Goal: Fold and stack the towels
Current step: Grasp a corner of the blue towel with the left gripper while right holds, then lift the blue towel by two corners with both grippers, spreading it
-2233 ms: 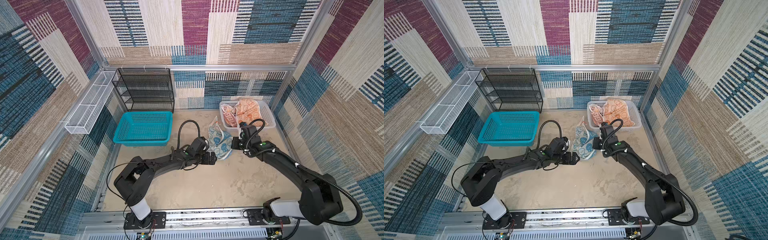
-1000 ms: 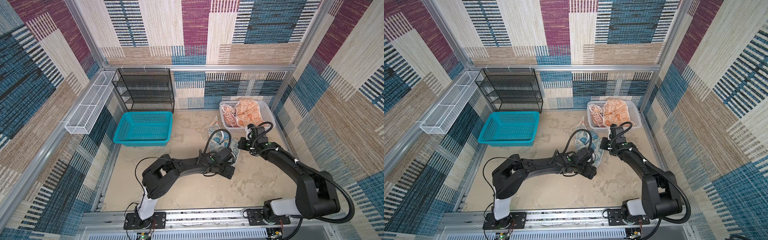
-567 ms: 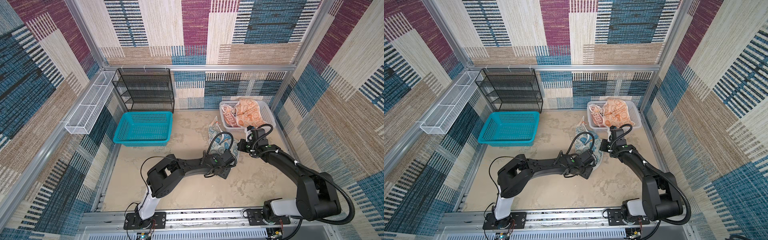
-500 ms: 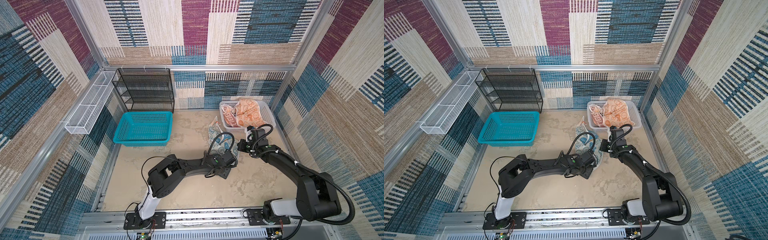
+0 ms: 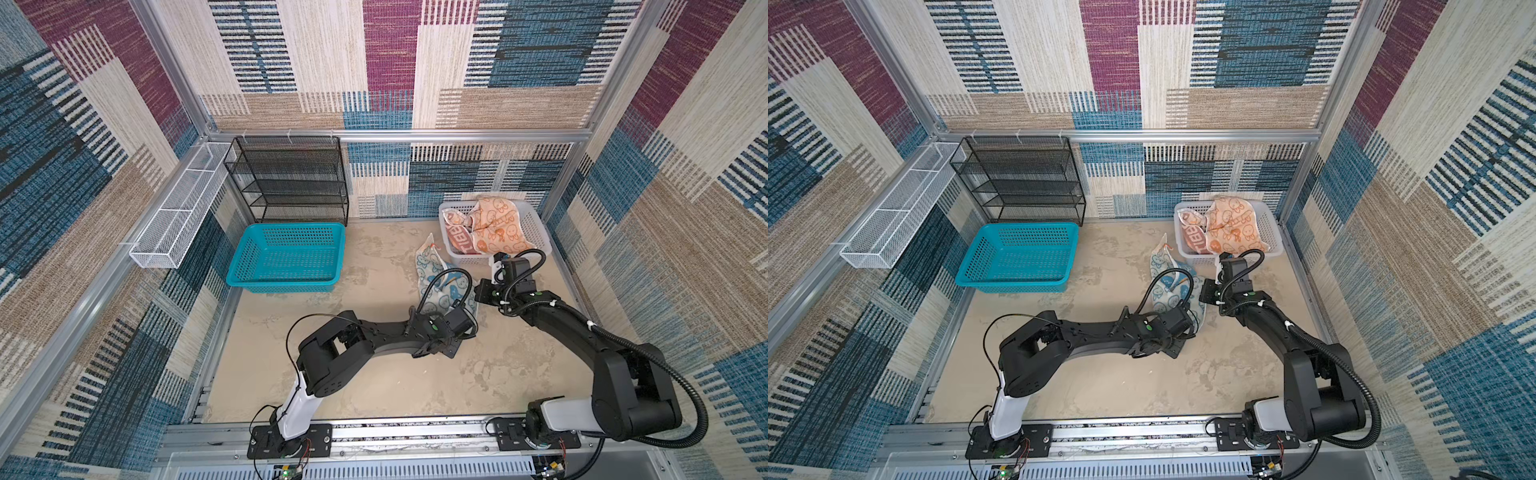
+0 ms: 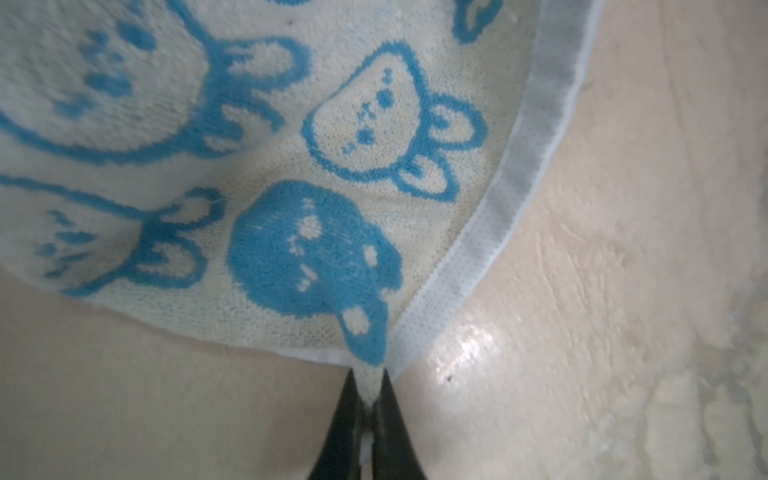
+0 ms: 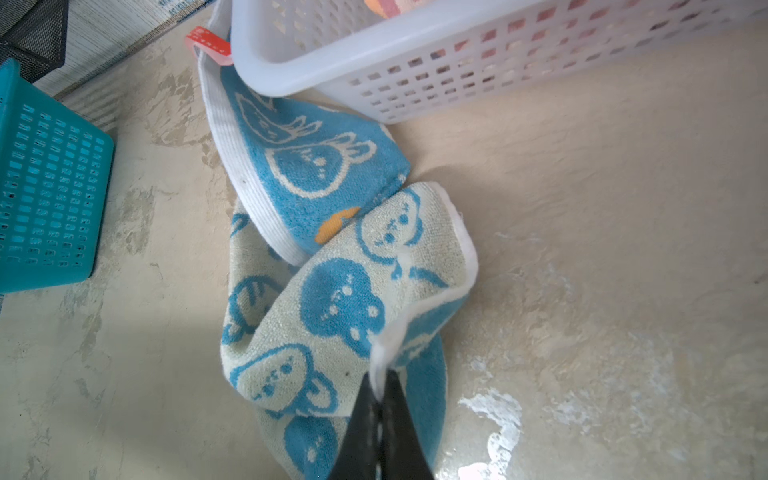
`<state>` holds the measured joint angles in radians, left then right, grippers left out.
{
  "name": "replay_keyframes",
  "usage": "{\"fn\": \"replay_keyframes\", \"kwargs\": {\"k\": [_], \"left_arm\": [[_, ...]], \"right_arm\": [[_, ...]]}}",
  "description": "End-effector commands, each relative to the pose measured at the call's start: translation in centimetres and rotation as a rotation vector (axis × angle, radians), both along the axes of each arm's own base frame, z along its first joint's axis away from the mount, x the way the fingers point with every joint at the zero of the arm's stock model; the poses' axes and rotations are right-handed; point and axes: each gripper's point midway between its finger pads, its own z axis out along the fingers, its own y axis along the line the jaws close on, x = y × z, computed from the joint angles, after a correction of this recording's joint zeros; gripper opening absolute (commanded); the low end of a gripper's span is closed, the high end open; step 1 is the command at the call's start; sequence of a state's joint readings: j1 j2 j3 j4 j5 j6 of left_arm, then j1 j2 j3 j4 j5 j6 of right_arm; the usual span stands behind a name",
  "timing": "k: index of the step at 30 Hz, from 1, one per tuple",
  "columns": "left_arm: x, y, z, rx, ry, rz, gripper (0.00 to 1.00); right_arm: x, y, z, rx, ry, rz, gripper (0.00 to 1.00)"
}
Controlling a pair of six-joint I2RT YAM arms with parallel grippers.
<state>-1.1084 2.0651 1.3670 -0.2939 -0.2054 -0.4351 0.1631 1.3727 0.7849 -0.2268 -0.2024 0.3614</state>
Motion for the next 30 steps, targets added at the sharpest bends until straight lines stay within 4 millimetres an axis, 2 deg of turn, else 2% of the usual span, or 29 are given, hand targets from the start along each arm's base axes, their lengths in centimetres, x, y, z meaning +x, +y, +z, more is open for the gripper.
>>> {"fn": "replay_keyframes", "kwargs": {"k": [1,4,8,13,16,18,20,21,23,26,30], "left_arm": [[-1.6,2.9,-1.2,0.11,0.076,-0.003,0.0],[-0.3,3.5,1.8,0.076,0.038,0.019,0.0],[2.8,6.1,8.0,-0.014,-0.012,0.101,0.0],[7.0,10.0,17.6,-0.131,-0.106,0.176,0.0],[8.5,12.4,24.4,-0.155,-0.21,0.197,0.0],[9.0,14.3,29.6,-0.164,-0.309,0.224,0.0],[9.1,16.0,34.2,-0.186,-0.397,0.247,0.0],[9.0,16.8,36.4,-0.198,-0.437,0.253,0.0],[8.6,18.0,40.0,-0.213,-0.502,0.26,0.0],[7.3,19.4,44.1,-0.245,-0.564,0.255,0.0],[4.7,21.0,47.4,-0.321,-0.579,0.237,0.0]], "right_arm": [[0.5,0.3,0.7,0.018,-0.028,0.005,0.0],[0.9,0.7,2.7,0.039,-0.057,0.018,0.0],[1.6,1.7,8.0,0.069,-0.15,0.051,0.0],[2.3,4.7,16.8,0.058,-0.29,0.121,0.0],[2.1,6.8,23.2,0.046,-0.393,0.154,0.0],[1.6,7.8,27.6,0.055,-0.465,0.168,0.0],[1.0,8.5,30.7,0.062,-0.514,0.181,0.0],[0.5,8.9,33.1,0.074,-0.558,0.193,0.0],[-0.4,10.2,35.5,0.081,-0.593,0.229,0.0],[-2.4,12.3,38.6,0.074,-0.64,0.28,0.0],[-6.2,14.1,42.1,0.102,-0.708,0.331,0.0]]}}
